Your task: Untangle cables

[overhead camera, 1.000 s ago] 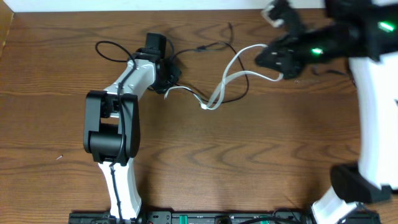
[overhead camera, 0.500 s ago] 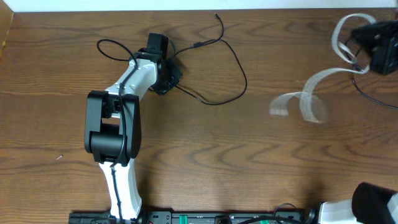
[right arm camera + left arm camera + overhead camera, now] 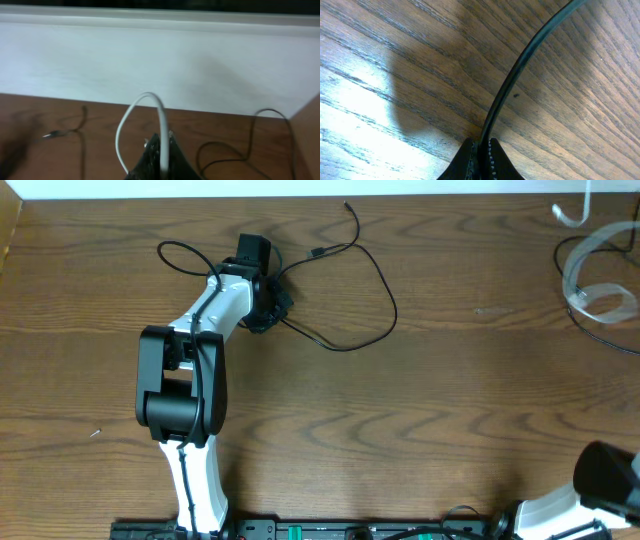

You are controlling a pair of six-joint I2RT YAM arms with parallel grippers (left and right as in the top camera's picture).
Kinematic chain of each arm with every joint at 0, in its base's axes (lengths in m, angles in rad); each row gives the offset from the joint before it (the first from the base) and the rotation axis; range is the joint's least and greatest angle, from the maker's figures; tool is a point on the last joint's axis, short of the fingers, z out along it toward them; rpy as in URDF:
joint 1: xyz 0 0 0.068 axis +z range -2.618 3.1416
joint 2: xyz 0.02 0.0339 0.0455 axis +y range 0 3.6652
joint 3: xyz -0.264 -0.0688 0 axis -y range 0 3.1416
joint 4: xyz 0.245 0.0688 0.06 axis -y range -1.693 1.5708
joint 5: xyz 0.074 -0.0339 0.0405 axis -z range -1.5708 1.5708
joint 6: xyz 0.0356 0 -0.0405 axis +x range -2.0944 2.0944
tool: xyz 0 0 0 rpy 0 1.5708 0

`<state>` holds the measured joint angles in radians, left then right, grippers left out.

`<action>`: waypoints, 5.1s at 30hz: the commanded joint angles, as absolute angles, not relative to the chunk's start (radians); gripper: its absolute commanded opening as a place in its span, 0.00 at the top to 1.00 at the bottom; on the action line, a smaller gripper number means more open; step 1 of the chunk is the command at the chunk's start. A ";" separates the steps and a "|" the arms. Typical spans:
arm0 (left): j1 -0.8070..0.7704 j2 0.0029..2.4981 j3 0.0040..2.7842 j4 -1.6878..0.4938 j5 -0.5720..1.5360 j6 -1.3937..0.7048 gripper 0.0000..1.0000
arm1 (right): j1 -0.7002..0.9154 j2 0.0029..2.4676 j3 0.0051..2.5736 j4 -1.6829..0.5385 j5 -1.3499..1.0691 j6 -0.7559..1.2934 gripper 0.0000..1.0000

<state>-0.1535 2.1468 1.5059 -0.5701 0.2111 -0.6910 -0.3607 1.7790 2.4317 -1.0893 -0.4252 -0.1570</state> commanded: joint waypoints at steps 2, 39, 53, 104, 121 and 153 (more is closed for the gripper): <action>-0.159 2.156 1.505 -0.588 0.197 -0.654 0.92 | -0.367 1.916 2.433 -1.065 -0.341 -0.140 0.99; -0.300 2.131 1.505 -0.681 0.197 -0.424 0.92 | -0.766 2.082 2.418 -0.990 -0.313 -0.008 0.99; -0.462 1.643 1.505 -0.629 0.171 -0.355 0.93 | -0.731 2.154 2.410 -0.989 -0.667 -0.010 0.01; -0.352 1.509 1.505 -0.304 0.163 -1.053 0.92 | 0.336 2.064 2.216 -1.128 -1.191 -0.371 0.62; -0.352 1.509 1.505 -0.333 0.113 -1.019 0.70 | 0.293 2.064 2.153 -0.944 -1.163 -0.167 0.99; -0.352 1.516 1.505 -0.649 -0.233 -0.849 0.35 | -0.707 2.065 2.561 -0.900 -0.803 0.173 0.99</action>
<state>-0.3557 1.5093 1.5005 -0.6449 -0.2131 -0.8658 -0.7094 2.0449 2.6179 -0.8593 -0.9363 0.2676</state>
